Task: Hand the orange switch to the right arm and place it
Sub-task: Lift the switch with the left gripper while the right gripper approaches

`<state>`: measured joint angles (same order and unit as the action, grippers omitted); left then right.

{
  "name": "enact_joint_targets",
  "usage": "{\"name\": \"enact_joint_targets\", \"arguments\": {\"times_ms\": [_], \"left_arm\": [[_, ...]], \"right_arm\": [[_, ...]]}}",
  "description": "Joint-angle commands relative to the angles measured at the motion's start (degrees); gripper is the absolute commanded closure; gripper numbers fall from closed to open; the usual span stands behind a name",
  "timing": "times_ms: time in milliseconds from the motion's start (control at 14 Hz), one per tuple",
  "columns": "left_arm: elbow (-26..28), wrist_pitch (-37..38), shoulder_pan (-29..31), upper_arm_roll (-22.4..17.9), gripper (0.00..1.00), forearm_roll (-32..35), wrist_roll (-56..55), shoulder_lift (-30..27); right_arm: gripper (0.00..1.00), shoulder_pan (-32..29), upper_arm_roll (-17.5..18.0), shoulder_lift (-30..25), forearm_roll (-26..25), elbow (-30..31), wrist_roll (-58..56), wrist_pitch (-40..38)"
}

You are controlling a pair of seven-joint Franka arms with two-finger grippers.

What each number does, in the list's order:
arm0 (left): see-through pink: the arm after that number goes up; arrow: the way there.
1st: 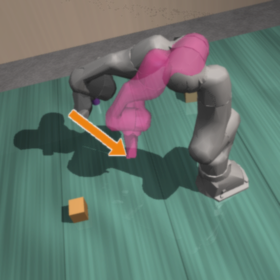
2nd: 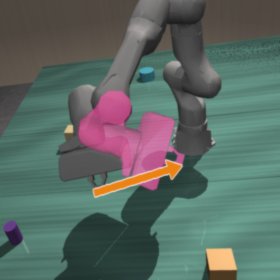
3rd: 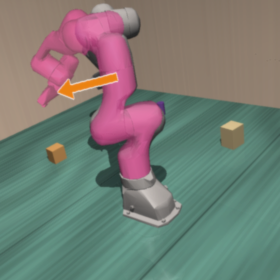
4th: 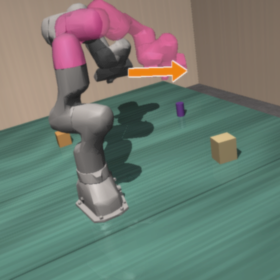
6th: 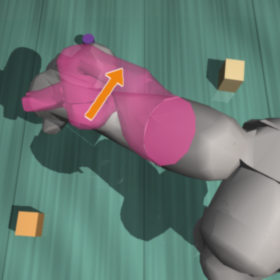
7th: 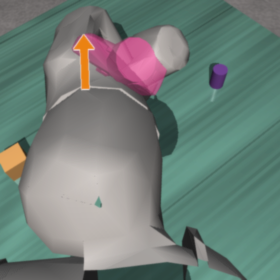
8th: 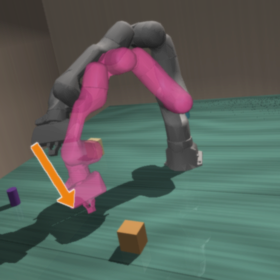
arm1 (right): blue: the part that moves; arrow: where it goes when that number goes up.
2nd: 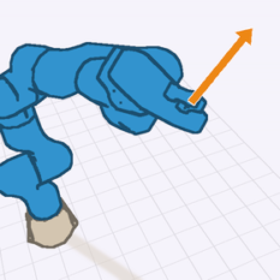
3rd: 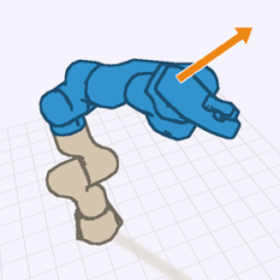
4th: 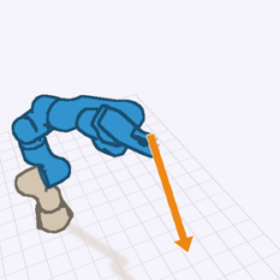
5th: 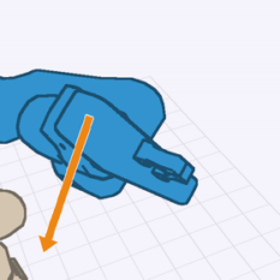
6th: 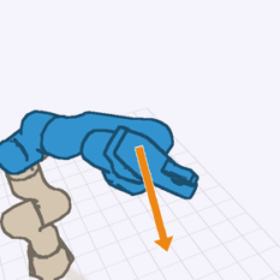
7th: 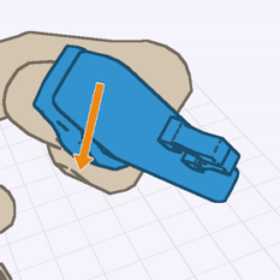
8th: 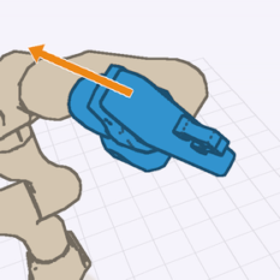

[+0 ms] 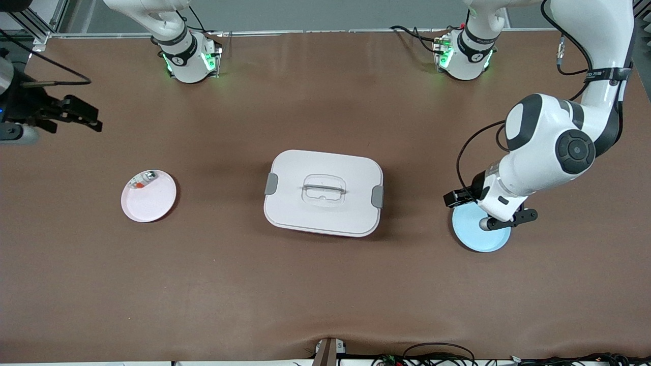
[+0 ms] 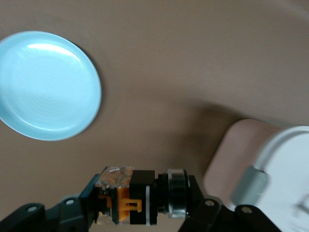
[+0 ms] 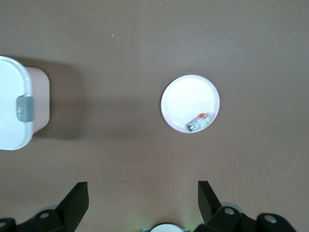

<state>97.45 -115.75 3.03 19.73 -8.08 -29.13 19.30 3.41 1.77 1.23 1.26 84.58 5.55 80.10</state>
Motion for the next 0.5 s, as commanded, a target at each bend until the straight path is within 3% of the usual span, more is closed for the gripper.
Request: {"name": "enact_joint_targets", "arguments": {"times_ms": [0,214,429], "left_arm": [[-2.96,1.84,0.14,2.33,1.0,-4.47,-7.49,0.3],[-5.24,1.84,-0.65,4.62,1.0,-12.12,-17.68,0.83],[-9.45,1.84,-5.29,4.62,1.0,-12.84,-27.88,2.84]], "right_arm": [[0.0,3.96,0.34,-1.67,0.85,-0.03,4.2,-2.04],[0.0,8.7,0.34,-1.84,6.37,0.58,13.66,-2.67],[0.0,14.15,0.26,-2.45,9.55,1.89,22.45,0.3]]}}
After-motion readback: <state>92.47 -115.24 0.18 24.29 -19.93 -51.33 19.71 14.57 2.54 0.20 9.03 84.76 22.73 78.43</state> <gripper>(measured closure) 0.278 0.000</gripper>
